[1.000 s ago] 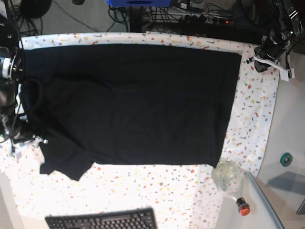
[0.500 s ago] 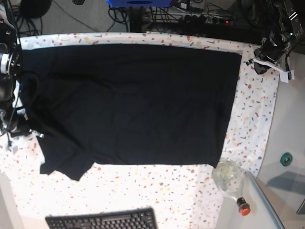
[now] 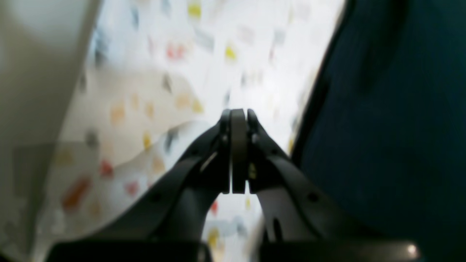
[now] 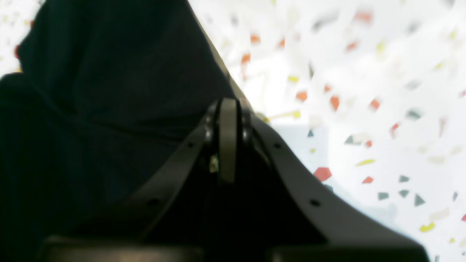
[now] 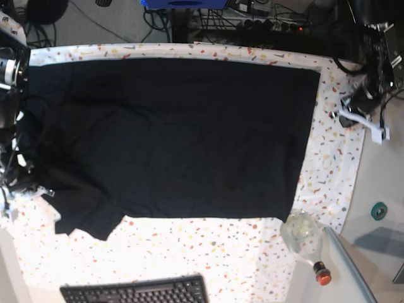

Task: Layout the t-shirt on the table in an organized manner, then fold the t-shirt properly
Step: 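Lower the left gripper, grasp the shirt's side edge and lift it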

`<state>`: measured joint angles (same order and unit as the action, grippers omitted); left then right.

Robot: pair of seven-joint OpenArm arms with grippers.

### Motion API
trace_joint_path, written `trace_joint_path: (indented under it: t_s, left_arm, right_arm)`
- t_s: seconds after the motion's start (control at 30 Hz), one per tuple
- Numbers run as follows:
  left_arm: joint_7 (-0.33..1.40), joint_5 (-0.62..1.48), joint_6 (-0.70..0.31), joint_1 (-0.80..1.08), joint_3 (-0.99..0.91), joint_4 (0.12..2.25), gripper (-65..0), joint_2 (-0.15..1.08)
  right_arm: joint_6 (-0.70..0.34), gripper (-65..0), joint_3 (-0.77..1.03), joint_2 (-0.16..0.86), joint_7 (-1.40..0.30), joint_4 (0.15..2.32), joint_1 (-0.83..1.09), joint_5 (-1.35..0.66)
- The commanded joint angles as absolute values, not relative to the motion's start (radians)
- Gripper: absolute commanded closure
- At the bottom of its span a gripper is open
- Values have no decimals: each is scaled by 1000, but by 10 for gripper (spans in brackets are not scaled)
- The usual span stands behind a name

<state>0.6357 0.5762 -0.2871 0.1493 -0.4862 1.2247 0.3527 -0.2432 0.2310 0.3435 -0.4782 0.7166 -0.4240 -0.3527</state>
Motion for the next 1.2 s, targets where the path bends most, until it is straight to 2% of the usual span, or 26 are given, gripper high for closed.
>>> trace_joint_path:
  t_s: [0.0, 0.17, 0.23, 0.3, 0.43, 0.6, 0.7, 0.77, 0.8, 0.83, 0.97, 1.03, 1.07, 1.17]
  left_arm:
    - [618, 587, -292, 108, -492, 1214, -23, 372]
    - [616, 587, -292, -39, -395, 1122, -387, 372]
    - [616, 587, -292, -93, -325, 1081, -494, 372]
    - [616, 587, -292, -156, -269, 1013, -563, 367]
    - [533, 587, -292, -263, -189, 851, -571, 360]
    - [435, 591, -292, -378, 2, 664, -569, 344]
    - [410, 588, -292, -407, 35, 584, -569, 309]
    - [409, 588, -292, -403, 44, 578, -563, 305]
    - [409, 588, -292, -395, 44, 578, -535, 300]
    - [409, 588, -292, -387, 42, 578, -481, 294]
    - [409, 590, -291, -369, 33, 578, -189, 294]
    - [407, 590, -291, -363, 33, 578, -23, 294]
    - [407, 590, -291, -361, 33, 579, 0, 294]
    - [412, 590, -289, -360, 33, 619, 0, 295]
  right_arm:
    - [-249, 0, 234, 349, -476, 769, -432, -363]
    - [-248, 0, 234, 341, -532, 937, -360, -363]
    - [-248, 0, 234, 341, -538, 978, -343, -363]
    - [-248, 0, 234, 340, -538, 1001, -331, -363]
    - [-248, 0, 234, 340, -538, 1015, -328, -363]
    - [-248, 0, 234, 340, -539, 1017, -323, -363]
    - [-248, 0, 234, 340, -539, 1017, -323, -363]
    - [-248, 0, 234, 340, -539, 1017, -323, -363]
    - [-248, 0, 245, 340, -539, 1017, -323, -363]
    - [-248, 0, 263, 340, -539, 1017, -323, -363]
    - [-252, 0, 323, 340, -539, 1017, -323, -363]
    - [-252, 0, 328, 341, -539, 1017, -323, -363]
    - [-252, 0, 329, 343, -539, 1017, -323, -363]
    - [-254, 0, 329, 343, -539, 1017, -323, -363]
